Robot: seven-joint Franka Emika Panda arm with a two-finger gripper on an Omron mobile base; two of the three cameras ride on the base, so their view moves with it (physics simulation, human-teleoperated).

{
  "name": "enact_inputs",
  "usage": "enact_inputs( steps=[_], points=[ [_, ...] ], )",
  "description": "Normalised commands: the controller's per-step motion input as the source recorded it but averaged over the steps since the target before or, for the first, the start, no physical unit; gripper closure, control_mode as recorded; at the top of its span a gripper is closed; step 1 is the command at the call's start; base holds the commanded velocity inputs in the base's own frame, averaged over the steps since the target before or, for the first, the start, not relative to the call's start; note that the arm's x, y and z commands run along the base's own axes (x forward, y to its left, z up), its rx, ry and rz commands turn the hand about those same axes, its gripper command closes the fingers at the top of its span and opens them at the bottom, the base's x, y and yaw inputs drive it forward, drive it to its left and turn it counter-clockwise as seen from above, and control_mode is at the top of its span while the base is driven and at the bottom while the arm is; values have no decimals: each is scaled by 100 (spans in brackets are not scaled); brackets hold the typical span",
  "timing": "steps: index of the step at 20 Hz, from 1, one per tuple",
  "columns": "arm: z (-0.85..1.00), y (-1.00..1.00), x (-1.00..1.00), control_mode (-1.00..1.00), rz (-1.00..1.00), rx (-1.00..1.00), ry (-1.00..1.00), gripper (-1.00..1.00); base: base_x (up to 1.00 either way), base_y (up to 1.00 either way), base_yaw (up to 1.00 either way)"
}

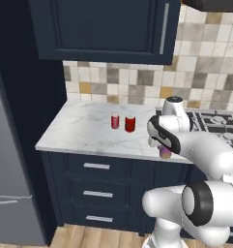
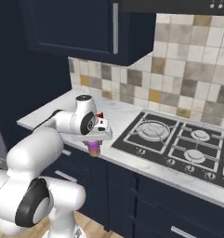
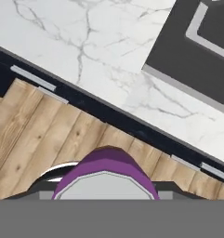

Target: Four empty soda cans are scattered around the kitchen. Gather all the cans and cluster them next to the stove for recycling.

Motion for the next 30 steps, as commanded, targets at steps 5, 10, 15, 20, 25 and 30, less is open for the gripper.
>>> enact_inputs(
  steps=[5, 10, 15, 20, 25, 30],
  points=[
    [0, 0, 0, 100, 0, 0, 0, 100, 41, 54, -16],
    [0, 0, 0, 100, 0, 0, 0, 100, 45, 45, -25],
    [0, 0, 0, 100, 0, 0, 0, 100, 51, 37, -30],
    [0, 0, 0, 100, 0, 0, 0, 100, 49, 42, -21],
    [0, 0, 0, 100, 0, 0, 0, 100, 55, 35, -22],
    [0, 0, 0, 100, 0, 0, 0, 100, 32, 24, -17]
  ],
)
